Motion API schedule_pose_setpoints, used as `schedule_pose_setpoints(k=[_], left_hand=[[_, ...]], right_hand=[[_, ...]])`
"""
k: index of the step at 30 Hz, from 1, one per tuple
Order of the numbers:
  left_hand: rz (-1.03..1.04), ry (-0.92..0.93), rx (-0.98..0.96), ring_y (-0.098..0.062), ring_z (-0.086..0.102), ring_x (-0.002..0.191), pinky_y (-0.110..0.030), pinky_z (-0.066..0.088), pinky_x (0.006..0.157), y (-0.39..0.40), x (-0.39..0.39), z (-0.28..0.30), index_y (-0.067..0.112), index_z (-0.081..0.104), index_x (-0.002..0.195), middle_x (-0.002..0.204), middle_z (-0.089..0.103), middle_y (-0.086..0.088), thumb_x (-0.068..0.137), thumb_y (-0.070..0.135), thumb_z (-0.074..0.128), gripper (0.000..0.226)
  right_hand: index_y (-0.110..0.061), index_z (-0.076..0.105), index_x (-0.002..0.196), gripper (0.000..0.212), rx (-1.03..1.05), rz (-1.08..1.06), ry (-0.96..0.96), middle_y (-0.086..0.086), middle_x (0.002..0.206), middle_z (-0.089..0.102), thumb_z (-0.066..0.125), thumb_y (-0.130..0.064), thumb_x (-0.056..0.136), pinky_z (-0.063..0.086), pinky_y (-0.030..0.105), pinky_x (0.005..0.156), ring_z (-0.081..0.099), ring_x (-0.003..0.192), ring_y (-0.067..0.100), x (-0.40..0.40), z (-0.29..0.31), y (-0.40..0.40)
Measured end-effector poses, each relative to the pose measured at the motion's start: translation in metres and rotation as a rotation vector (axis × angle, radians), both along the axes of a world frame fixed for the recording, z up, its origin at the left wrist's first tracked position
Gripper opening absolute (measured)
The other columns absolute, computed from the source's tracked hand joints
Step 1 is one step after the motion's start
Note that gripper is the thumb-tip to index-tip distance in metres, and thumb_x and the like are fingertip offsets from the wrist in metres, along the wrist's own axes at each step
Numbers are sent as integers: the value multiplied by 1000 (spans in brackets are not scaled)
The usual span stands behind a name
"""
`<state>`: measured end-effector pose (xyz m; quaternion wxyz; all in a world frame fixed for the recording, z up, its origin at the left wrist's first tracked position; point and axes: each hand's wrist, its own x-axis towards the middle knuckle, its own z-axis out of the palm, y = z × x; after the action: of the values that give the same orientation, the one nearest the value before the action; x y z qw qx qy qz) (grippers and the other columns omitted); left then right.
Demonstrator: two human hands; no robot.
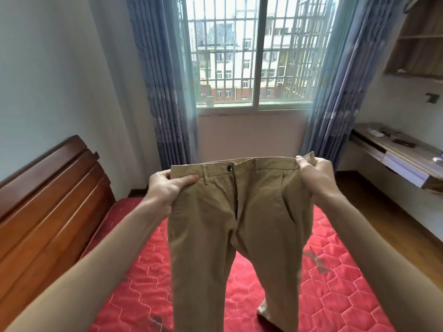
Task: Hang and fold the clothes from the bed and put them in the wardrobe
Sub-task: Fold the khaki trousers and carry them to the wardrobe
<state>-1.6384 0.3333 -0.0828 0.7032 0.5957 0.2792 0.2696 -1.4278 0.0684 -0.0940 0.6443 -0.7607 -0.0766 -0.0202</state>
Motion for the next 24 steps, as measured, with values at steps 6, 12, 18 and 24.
schedule_pose_setpoints(k=[6,12,18,24], left_hand=[[95,-119,151,-11,71,72,-29,60,68,-54,17,-30,7,68,89,77,74,-1,85,5,84,16],[39,-159,283,-8,65,70,-32,57,69,-88,13,-47,14,63,86,74,70,4,90,7,79,18],[20,-207,307,-7,69,77,-26,55,71,-98,-1,-41,8,71,95,83,75,-3,100,28,68,20],[-74,-200,346,-9,72,84,-25,57,76,-90,-10,-36,5,65,109,91,76,2,93,16,78,23]], right_hand=[[-16,62,75,31,232,-28,-2,-1,66,54,62,-35,98,45,36,65,50,64,14,-75,-25,37],[2,64,74,40,304,156,-35,-14,51,57,54,-15,108,42,15,51,49,47,-3,-160,-15,54],[-16,76,113,42,387,442,-52,-4,104,80,37,-32,112,59,26,86,74,103,7,-184,-24,62],[-12,60,142,48,542,606,99,1,136,70,29,-34,113,55,33,102,63,130,21,-168,-46,63]])
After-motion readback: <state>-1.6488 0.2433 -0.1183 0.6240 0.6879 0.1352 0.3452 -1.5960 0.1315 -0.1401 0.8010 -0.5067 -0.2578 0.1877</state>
